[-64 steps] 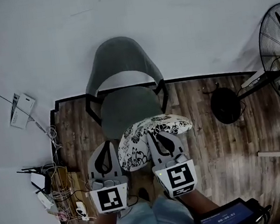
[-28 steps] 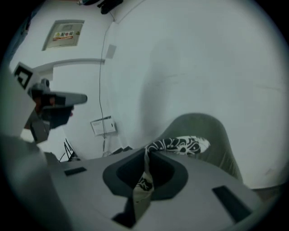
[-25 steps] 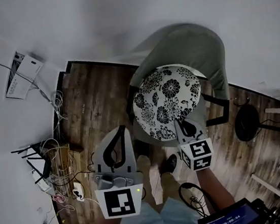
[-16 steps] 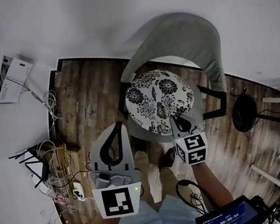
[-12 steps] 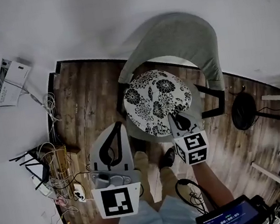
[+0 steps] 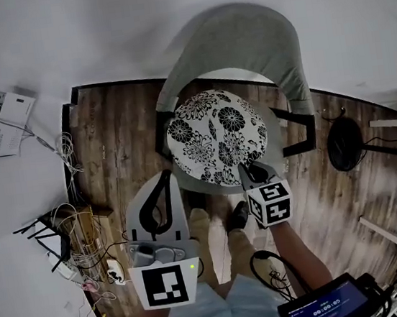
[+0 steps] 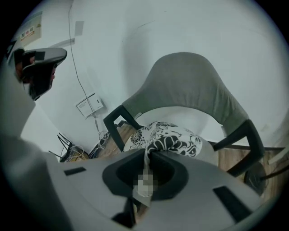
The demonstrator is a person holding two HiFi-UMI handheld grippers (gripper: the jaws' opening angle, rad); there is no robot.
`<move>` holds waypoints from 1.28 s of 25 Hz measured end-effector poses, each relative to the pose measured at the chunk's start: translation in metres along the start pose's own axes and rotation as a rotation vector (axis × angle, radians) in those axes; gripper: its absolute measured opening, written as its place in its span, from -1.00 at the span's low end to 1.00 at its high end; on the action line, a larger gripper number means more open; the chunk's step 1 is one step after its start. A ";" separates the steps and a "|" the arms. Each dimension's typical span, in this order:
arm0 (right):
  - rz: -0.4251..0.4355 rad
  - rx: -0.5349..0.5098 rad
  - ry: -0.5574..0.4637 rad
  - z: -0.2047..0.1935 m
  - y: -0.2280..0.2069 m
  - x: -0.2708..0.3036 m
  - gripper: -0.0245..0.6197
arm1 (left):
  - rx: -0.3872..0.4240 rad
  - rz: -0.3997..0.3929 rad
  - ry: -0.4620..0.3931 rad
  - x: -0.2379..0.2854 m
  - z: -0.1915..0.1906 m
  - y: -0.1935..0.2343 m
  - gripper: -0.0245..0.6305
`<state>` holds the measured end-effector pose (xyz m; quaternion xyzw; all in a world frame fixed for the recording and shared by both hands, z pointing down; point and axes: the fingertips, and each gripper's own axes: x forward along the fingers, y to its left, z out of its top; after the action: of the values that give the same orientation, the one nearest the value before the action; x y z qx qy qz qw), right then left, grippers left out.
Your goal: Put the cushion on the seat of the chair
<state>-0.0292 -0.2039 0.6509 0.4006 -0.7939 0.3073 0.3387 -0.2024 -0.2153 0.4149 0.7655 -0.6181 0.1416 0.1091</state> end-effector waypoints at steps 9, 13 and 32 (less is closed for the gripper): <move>-0.029 0.075 -0.034 -0.006 -0.028 -0.006 -0.83 | 0.012 -0.042 0.014 0.008 -0.008 -0.016 -0.90; -0.030 0.161 -0.023 -0.030 -0.048 -0.004 -0.83 | 0.021 -0.063 0.020 0.013 -0.012 -0.026 -0.90; -0.092 0.228 0.001 -0.080 -0.084 0.013 -0.79 | 0.061 -0.159 0.067 0.044 -0.043 -0.057 -0.90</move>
<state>0.0590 -0.1895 0.7262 0.4725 -0.7343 0.3799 0.3053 -0.1415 -0.2286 0.4709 0.8098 -0.5470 0.1767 0.1173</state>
